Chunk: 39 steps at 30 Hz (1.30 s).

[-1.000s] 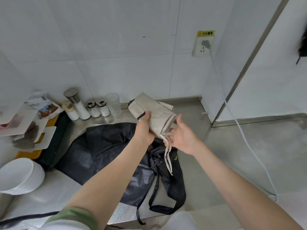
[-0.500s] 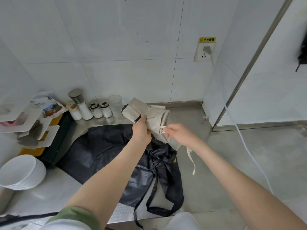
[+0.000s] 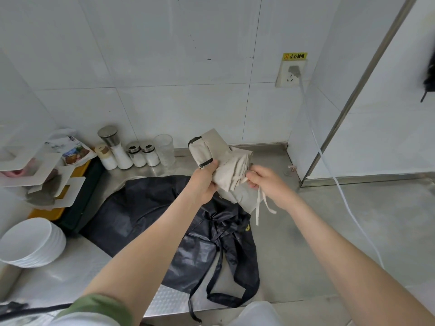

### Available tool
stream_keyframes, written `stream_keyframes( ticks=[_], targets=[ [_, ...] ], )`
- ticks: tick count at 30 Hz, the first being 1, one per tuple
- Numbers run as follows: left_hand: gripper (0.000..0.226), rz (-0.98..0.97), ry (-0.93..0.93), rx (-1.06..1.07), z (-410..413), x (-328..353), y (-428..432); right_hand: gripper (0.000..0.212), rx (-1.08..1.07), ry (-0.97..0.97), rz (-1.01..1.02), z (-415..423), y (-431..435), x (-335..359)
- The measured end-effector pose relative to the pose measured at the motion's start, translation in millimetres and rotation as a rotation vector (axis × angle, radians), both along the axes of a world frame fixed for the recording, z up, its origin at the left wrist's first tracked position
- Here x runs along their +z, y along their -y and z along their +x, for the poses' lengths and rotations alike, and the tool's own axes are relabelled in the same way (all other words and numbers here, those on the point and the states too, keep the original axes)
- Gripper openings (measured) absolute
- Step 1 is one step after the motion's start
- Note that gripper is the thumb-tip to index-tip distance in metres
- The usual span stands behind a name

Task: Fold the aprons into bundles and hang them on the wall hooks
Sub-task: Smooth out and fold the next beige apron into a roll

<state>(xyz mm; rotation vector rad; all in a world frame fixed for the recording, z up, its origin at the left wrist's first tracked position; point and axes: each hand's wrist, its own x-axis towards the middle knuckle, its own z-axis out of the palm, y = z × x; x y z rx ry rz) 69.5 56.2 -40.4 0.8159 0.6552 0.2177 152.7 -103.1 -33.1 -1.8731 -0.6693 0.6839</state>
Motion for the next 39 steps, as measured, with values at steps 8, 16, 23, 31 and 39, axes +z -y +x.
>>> stream_keyframes(
  ticks=[8,16,23,31,39],
  targets=[
    [0.029,0.095,0.073,-0.260,-11,13,-3,0.034,0.021,-0.396,0.242,21,15,25],
    [0.064,0.353,-0.160,-0.052,14,14,16,0.018,-0.053,-0.350,0.094,-1,-9,26],
    [0.059,0.408,-0.202,0.110,16,1,17,0.030,0.056,-0.390,0.042,-3,-8,20],
    [0.060,0.387,-0.396,-0.219,20,4,16,0.034,-0.183,-0.542,0.344,3,-3,19],
    [0.057,0.109,-0.018,-0.477,-2,27,40,0.051,-0.133,-0.481,0.323,-9,-8,6]
  ],
)
